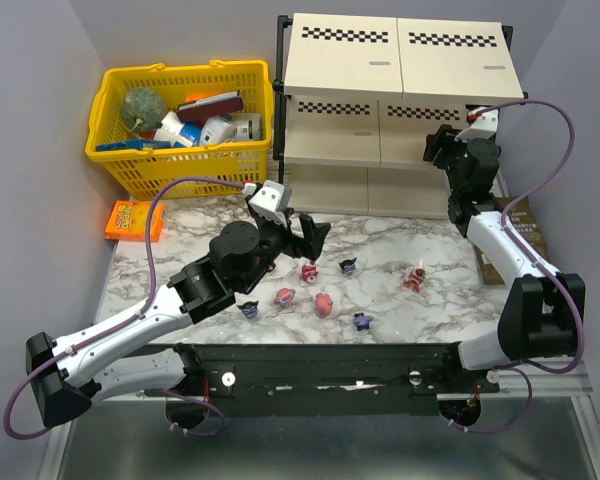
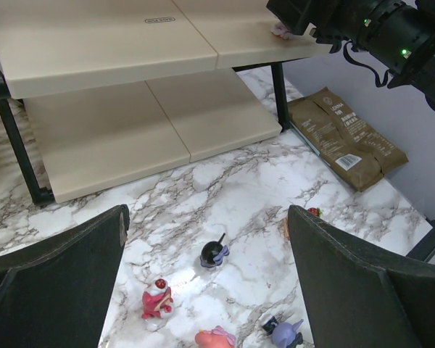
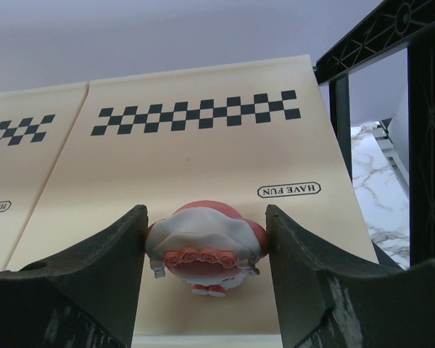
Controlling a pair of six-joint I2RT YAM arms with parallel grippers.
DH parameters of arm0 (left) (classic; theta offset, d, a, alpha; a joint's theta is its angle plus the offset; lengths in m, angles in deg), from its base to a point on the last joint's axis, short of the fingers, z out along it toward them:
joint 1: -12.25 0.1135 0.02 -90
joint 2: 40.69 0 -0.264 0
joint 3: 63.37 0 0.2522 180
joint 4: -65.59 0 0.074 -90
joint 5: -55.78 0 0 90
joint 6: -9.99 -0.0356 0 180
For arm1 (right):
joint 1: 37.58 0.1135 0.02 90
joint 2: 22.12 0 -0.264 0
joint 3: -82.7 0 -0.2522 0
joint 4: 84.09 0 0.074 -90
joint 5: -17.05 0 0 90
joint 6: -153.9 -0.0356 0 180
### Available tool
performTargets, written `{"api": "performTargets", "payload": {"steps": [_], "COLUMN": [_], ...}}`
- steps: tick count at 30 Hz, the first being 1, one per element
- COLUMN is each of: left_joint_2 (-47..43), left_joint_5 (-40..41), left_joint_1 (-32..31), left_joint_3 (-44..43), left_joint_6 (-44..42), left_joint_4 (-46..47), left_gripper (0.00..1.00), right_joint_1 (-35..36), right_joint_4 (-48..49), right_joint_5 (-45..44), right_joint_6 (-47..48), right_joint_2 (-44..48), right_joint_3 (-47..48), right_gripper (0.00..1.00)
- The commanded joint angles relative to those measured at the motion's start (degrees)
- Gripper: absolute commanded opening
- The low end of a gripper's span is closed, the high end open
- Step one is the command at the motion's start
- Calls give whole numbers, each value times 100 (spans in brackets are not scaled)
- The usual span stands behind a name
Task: Place and organize the plastic toys onto the shelf
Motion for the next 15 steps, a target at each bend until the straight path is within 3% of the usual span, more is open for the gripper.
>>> {"api": "performTargets", "payload": {"steps": [1,15], "left_joint_2": [-40,-66], "left_joint_5": [95,51], "left_joint_1": [6,15], "left_joint_3": [42,59], "left_joint_6": [-35,-8], "left_joint_4": [46,54], "left_gripper": [99,99], "right_joint_1": [-45,-45], "right_joint_4": [-329,-514], "right_joint_5": [76,111], "right_joint_6": [70,-79], "right_joint_2": [-32,135], "right_joint_3": [228,360], "right_gripper": [56,94]}}
